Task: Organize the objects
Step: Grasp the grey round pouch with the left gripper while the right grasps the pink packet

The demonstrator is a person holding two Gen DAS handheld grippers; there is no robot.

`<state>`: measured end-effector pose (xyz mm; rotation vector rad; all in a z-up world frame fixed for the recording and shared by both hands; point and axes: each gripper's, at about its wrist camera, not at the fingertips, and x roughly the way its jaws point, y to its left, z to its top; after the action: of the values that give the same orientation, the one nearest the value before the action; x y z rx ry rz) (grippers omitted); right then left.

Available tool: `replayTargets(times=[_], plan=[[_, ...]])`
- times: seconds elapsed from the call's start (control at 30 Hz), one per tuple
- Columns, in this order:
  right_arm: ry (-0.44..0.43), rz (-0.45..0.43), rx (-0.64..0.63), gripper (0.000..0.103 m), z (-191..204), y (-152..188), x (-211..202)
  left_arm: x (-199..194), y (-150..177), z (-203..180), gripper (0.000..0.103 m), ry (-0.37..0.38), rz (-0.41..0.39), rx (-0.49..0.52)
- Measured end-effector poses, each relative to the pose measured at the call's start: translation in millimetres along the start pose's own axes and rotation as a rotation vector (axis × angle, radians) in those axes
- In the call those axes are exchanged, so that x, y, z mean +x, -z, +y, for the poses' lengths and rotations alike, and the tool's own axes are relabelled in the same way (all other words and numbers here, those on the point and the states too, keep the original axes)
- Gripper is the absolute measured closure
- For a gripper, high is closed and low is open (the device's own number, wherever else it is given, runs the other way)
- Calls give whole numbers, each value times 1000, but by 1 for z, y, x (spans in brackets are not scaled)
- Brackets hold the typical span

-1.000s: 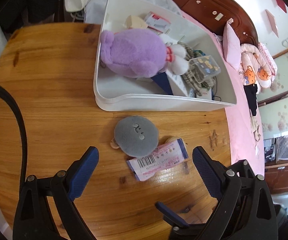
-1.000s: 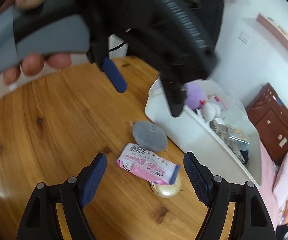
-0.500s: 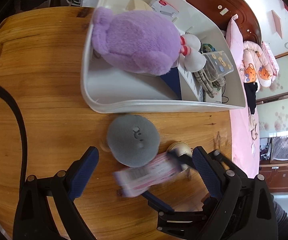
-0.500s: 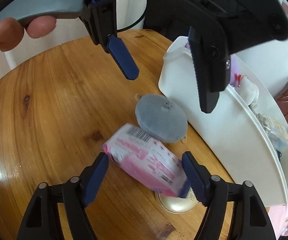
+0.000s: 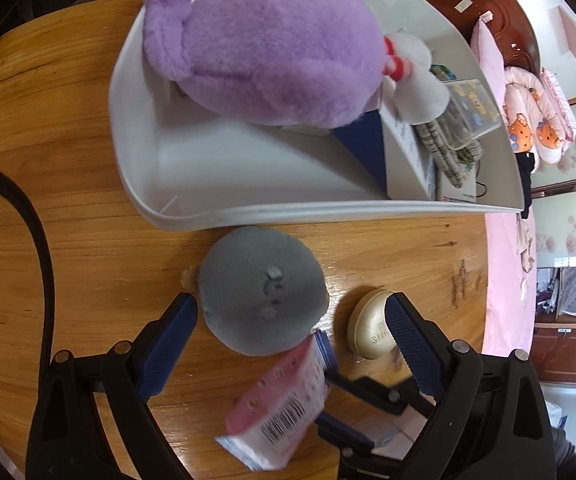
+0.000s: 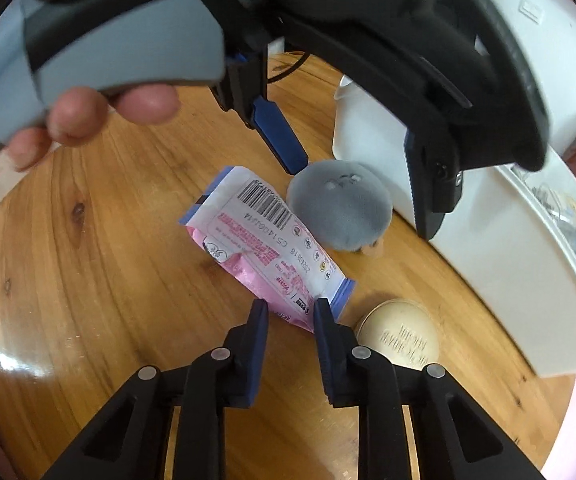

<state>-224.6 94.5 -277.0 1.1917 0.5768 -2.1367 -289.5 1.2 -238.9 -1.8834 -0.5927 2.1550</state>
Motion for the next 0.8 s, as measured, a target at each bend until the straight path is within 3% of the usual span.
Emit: replayTargets(times=[0.2,0.33,0.4,0.5,0.67,0.7,0.73,0.8], plan=[[-16,-3,43,81,7,8,-3,-2,4,0,10,-53,-25,29],[-27,-9,61,86,12,10,-7,-5,8,-3,27,-88,-38,66],[-33,-15,72,87,15,10,-9,-6,11,-2,40,-93,-40,71],[-29,-26,85,88,18,12,-11,-11,17,3,44,-87,-55,75],[-27,-52,110,89,21,14,-17,-24,29,10,60,-71,-84,79],[-24,-58,108,91,23,14,-18,-27,32,12,62,-66,-87,75],[-22,-62,106,102,25,15,-19,-28,34,12,64,-63,-89,74],[-23,-65,101,103,28,16,-21,-32,39,15,66,-57,-90,72]])
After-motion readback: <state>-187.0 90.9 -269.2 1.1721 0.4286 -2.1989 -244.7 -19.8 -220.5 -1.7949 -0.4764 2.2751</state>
